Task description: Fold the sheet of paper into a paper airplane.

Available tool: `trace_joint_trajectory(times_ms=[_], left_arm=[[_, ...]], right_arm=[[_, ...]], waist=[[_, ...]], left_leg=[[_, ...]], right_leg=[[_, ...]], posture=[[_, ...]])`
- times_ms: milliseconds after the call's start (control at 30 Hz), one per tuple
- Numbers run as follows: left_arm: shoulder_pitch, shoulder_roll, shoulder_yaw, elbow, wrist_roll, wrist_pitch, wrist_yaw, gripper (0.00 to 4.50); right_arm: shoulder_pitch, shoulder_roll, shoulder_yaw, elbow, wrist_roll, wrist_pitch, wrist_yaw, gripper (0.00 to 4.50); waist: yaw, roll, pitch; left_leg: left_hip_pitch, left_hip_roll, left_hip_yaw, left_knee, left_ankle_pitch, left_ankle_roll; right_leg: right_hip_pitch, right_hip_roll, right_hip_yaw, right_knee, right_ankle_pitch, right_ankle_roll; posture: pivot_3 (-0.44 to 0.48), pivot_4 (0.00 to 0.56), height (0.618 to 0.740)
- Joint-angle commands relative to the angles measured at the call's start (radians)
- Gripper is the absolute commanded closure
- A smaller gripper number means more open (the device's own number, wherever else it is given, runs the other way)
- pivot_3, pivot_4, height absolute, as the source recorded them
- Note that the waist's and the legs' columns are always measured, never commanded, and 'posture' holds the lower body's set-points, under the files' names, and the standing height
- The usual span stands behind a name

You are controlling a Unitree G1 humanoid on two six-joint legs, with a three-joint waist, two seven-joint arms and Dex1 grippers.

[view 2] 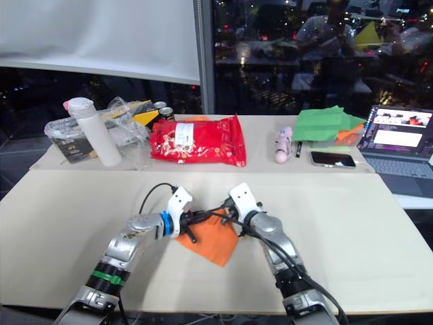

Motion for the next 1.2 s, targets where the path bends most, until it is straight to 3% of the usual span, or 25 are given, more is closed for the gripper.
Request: trace_joint_trajectory(times_ms=[33,300,667,900,1033,1200], left_arm=[[0.005,0.004,-0.012,-0.034,-0.008,0.003,-0.014,4.49],[0.0,0.008,-0.016,-0.02,-0.003,0.0,-0.019,4.49],[-0.048,0.018,-0.049,0.032,0.002,-0.016,-0.109,4.49],[-0.09,0.019,-0.086,0.126,0.042,-0.073,-0.137,4.49],[-0.103,0.013,-0.1,0.167,0.057,-0.099,-0.149,4.49],[-0.115,0.003,-0.11,0.201,0.064,-0.123,-0.163,4.49]], right_arm=[[0.03,-0.017,-0.019,-0.137,0.033,-0.006,0.028,4.5],[0.145,-0.042,0.046,-0.205,0.039,0.071,0.098,4.5],[0.108,-0.037,0.082,-0.134,-0.01,0.096,0.081,4.5],[0.119,-0.081,0.06,-0.206,-0.013,0.137,0.079,4.5],[0.138,-0.125,0.012,-0.309,0.019,0.18,0.092,4.5],[0.187,-0.315,-0.018,-0.454,0.045,0.279,0.21,4.5]], waist=[[0.0,0.0,0.0],[-0.001,0.0,0.0],[-0.001,0.0,0.0],[0.003,0.0,0.0],[0.01,0.0,0.0],[0.019,0.0,0.0]], left_leg=[[0.0,0.0,0.0,0.0,0.0,0.0],[0.0,0.0,0.0,0.0,0.0,0.0],[0.001,0.0,0.0,0.0,0.0,0.0],[0.001,0.0,0.0,0.0,0.0,0.0],[0.0,0.0,0.0,0.0,0.0,0.0],[-0.001,-0.001,0.0,0.0,0.0,0.0]], right_leg=[[0.0,0.0,0.0,0.0,0.0,0.0],[0.0,0.0,0.0,0.0,0.0,0.0],[0.0,0.0,0.0,0.0,0.0,0.0],[0.0,0.0,0.0,0.0,0.0,0.0],[0.0,0.0,0.0,-0.002,0.0,0.0],[0.0,-0.001,0.0,-0.002,0.0,0.0]], posture=[[0.0,0.15,0.715],[0.0,0.15,0.715],[0.0,0.15,0.715],[0.0,0.15,0.715],[0.0,0.15,0.715],[0.0,0.15,0.715]])
